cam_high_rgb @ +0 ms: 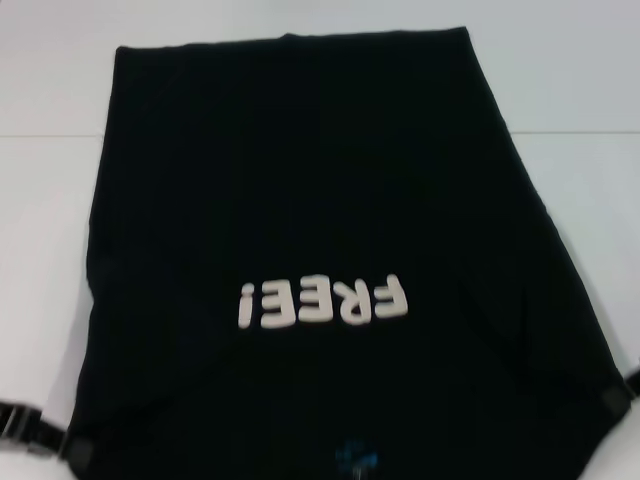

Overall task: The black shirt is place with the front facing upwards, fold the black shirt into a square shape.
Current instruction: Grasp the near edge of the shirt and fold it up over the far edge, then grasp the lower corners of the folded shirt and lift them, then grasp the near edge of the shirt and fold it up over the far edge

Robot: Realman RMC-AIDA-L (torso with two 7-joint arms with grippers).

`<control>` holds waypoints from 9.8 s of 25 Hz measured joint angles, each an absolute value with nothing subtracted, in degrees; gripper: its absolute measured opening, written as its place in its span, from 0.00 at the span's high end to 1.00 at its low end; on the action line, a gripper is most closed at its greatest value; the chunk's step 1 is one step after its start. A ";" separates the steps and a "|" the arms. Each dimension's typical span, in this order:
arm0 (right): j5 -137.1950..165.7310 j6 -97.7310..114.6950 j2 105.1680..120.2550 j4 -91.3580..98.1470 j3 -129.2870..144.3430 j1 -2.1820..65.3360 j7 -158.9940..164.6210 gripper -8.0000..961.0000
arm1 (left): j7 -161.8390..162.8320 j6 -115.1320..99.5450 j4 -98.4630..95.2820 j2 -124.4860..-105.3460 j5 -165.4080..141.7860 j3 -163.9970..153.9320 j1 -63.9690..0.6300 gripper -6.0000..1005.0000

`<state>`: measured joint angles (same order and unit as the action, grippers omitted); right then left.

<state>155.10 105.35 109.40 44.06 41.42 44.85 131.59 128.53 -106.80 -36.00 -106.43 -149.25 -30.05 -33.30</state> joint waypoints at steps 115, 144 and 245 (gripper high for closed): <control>124.18 83.68 117.34 26.43 41.09 37.06 83.41 0.11 | 127.60 -78.58 -35.17 -108.20 -133.49 -25.11 -28.44 0.13; 123.74 82.90 117.42 26.28 39.88 37.01 84.72 0.11 | 126.81 -79.65 -34.65 -109.68 -133.35 -29.41 -28.58 0.18; 153.17 106.27 109.11 36.11 42.13 39.46 126.52 0.88 | 120.69 -116.97 -32.34 -106.62 -152.50 -32.50 -29.22 0.91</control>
